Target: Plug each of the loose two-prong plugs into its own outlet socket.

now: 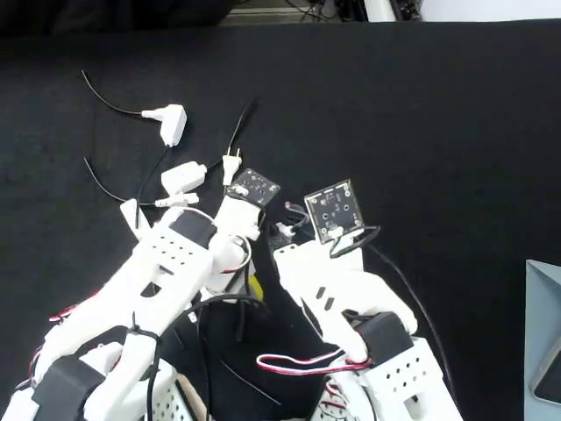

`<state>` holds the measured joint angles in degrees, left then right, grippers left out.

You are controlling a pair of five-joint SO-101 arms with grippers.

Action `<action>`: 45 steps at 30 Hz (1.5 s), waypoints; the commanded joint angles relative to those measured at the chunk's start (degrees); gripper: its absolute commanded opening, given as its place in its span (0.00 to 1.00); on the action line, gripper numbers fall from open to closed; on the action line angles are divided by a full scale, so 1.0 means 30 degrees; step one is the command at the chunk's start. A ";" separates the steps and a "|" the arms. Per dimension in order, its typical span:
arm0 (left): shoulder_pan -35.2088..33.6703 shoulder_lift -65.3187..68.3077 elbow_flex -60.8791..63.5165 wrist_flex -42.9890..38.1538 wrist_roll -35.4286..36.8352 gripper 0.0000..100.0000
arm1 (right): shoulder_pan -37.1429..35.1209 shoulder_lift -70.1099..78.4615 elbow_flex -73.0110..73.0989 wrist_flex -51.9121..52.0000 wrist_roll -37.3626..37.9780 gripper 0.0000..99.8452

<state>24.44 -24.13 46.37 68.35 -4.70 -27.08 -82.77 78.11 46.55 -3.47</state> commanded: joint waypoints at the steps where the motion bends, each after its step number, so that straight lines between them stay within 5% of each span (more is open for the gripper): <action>1: -0.0747 -0.0234 0.1568 -0.2286 -0.0088 0.33 | 0.0117 -0.0220 -0.0161 0.0059 0.0176 0.01; 11: -0.2916 -0.0234 0.2916 -0.3341 -0.1289 0.32 | 0.0117 -0.0220 -0.0161 0.0059 0.0176 0.01; 17: -0.2711 -0.0234 0.2916 -0.3429 -0.1846 0.21 | 0.0117 -0.0220 -0.0161 0.0059 0.0176 0.01; 26: -0.2681 -0.0234 0.2916 -0.3458 -0.1934 0.20 | 0.0117 -0.0220 -0.0161 0.0059 0.0176 0.01; 36: 0.0806 -0.0234 0.2564 -0.4454 -0.2051 0.20 | 0.0205 -0.0396 -0.0689 0.1348 0.0908 0.01; 45: 0.0806 -0.0234 0.2330 -0.5773 -0.6652 0.20 | 0.1172 -0.0220 -0.1480 0.3048 0.2315 0.01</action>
<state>26.11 -24.13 55.43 52.62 -20.53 -25.76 -82.86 77.14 55.25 2.33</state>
